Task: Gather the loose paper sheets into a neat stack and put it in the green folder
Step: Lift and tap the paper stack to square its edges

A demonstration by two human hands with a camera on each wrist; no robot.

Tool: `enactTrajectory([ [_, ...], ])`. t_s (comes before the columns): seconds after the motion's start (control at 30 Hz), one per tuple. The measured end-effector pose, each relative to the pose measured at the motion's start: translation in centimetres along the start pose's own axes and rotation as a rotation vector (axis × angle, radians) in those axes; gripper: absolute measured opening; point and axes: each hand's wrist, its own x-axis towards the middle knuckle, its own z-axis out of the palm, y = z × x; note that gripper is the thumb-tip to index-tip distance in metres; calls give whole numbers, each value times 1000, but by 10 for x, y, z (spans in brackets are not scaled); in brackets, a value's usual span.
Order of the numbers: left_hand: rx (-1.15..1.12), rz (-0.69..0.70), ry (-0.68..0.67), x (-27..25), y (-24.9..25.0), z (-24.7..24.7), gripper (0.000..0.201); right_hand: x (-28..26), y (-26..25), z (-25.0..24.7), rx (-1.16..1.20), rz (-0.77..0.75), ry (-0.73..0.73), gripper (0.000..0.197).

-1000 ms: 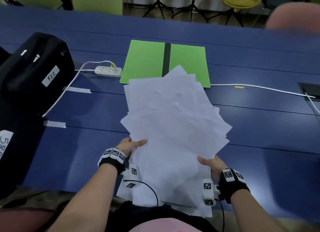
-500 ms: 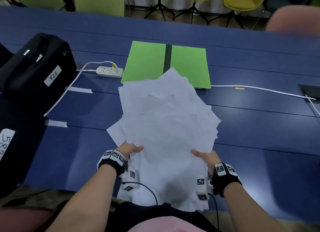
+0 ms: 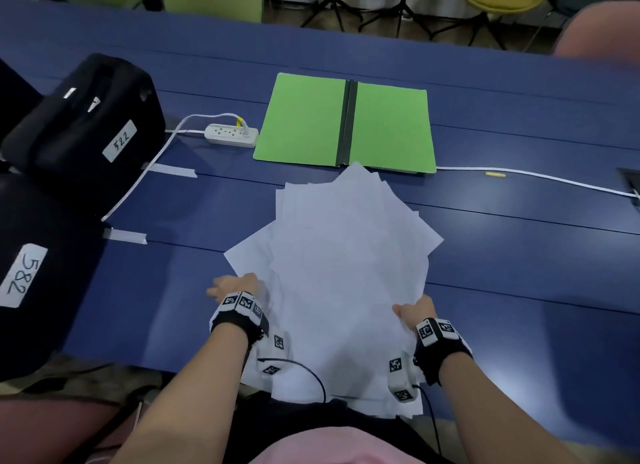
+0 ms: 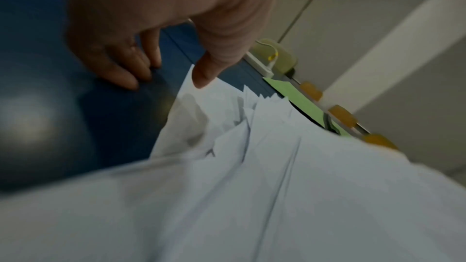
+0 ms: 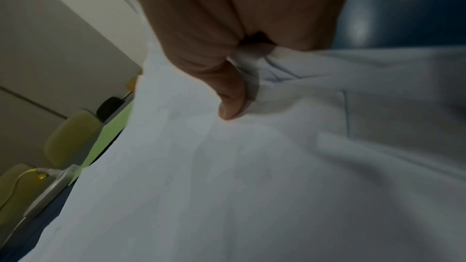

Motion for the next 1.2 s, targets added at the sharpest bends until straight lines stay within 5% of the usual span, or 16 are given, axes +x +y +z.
enactTrajectory([
  [0.2,-117,277,-259,12,21,22,23,7,2,-4,-7,78,-30,27],
  [0.3,-296,227,-291,16,21,18,7,11,3,-6,-43,93,-42,44],
  [0.43,-19,215,-84,12,16,15,50,12,0,-4,-81,95,-14,32],
  [0.53,-27,177,-163,-2,18,20,70,11,-6,2,-65,75,-29,21],
  [0.63,-167,153,-291,3,25,24,82,13,-14,8,-103,76,-68,30],
  [0.87,-185,181,-579,17,28,14,53,14,-25,8,-190,98,-129,50],
  [1.0,-188,141,-646,18,28,11,107,14,-27,8,-112,119,-171,58],
  [1.07,-147,153,-633,28,27,19,119,21,-24,14,-22,89,-253,76],
  [1.13,-49,188,-636,28,28,21,111,25,-23,22,56,63,-316,92],
  [1.2,-6,243,-600,16,31,16,73,12,-33,28,68,-35,-284,65],
])
